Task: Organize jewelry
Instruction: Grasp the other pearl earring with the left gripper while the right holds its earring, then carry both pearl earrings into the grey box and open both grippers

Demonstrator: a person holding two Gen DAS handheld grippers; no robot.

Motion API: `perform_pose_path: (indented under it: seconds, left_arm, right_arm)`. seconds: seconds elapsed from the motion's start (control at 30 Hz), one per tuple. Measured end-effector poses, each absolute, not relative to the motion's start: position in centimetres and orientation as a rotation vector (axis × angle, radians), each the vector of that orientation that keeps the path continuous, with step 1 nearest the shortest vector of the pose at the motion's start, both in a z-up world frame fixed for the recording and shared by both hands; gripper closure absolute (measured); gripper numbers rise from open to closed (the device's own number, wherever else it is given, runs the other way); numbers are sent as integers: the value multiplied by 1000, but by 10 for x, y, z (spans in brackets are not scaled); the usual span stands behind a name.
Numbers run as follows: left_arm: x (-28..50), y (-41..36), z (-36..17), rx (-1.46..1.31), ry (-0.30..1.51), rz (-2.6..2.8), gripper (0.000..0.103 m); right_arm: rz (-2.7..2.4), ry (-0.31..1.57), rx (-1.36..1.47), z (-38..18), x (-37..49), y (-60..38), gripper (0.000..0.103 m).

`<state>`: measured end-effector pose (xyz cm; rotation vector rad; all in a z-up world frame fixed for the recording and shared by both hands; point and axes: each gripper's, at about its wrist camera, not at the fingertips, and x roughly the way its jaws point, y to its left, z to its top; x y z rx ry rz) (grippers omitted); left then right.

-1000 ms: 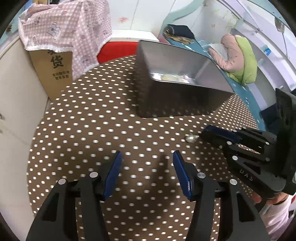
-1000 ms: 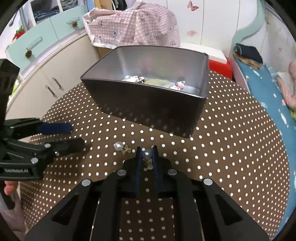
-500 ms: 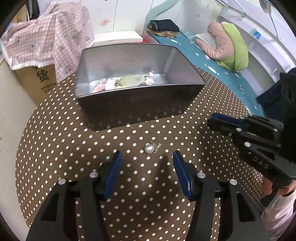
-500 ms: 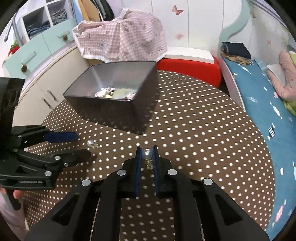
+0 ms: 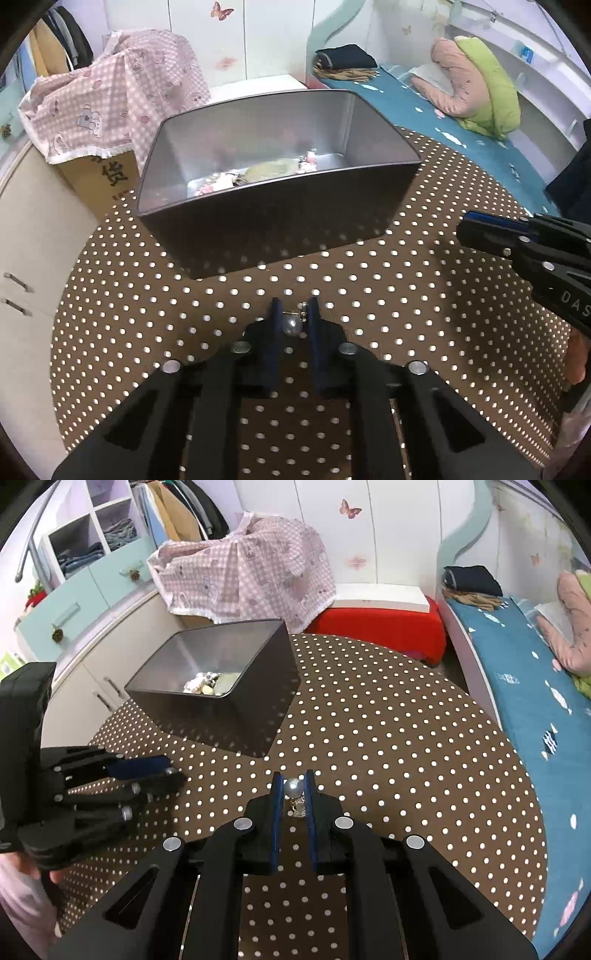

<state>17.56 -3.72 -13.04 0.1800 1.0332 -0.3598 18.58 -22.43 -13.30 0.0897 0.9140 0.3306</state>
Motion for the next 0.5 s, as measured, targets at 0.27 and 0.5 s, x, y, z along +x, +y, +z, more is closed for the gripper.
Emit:
perform_pose_path:
  seconds: [0.27,0.5]
  left_arm:
    - [175,-44,-128,198,1044,-355,92]
    - [169,-36,-120,178,1021,-365,92]
  right_arm:
    - [329,910,104,-133,185,-226,91]
    - [322,901,92,-125,180,-225,91]
